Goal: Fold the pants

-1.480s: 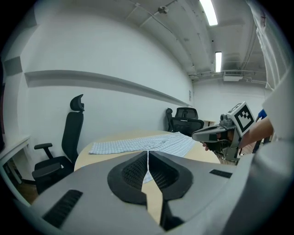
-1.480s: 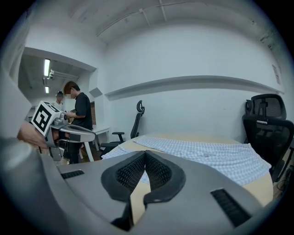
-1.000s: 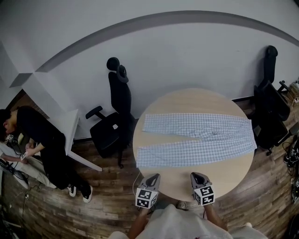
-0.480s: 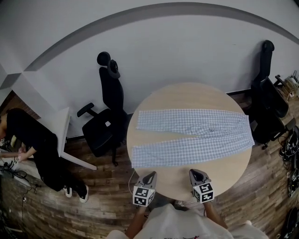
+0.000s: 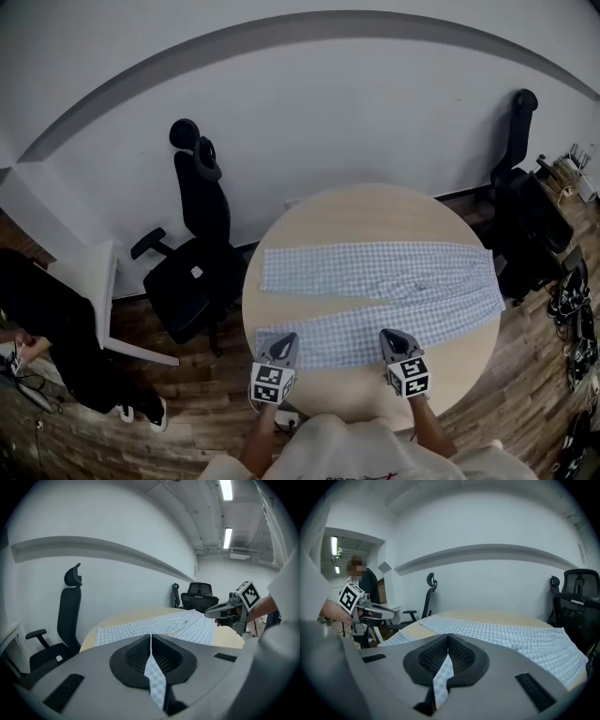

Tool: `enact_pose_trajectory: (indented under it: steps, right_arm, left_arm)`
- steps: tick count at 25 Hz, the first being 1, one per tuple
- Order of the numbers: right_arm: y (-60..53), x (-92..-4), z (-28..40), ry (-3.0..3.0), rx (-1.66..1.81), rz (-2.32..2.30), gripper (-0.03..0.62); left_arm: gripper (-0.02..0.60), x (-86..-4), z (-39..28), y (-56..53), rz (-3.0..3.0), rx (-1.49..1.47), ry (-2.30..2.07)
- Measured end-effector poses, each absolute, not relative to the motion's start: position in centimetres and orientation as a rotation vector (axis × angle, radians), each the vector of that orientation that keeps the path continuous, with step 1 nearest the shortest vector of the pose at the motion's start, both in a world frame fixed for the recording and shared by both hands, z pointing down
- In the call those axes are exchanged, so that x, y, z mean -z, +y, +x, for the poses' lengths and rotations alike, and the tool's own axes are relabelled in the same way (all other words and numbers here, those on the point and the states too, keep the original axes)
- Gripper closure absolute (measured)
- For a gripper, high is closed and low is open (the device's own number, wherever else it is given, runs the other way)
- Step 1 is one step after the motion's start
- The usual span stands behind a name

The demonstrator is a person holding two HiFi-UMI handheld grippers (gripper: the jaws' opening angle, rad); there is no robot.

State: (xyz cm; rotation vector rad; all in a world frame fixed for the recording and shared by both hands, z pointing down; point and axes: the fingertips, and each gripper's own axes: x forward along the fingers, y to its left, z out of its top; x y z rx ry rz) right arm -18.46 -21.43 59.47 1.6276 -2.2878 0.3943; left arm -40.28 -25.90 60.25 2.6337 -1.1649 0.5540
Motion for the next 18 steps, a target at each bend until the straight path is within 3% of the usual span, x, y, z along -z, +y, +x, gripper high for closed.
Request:
enact_pose_trajectory:
  steps: [18]
  right_arm:
    - [-38.4, -63.7, -18.5, -2.192, -0.405, 1.514, 0.565]
  left_arm:
    - [0.543, -65.4, -44.9, -43.1, 2.623, -0.729, -1.092]
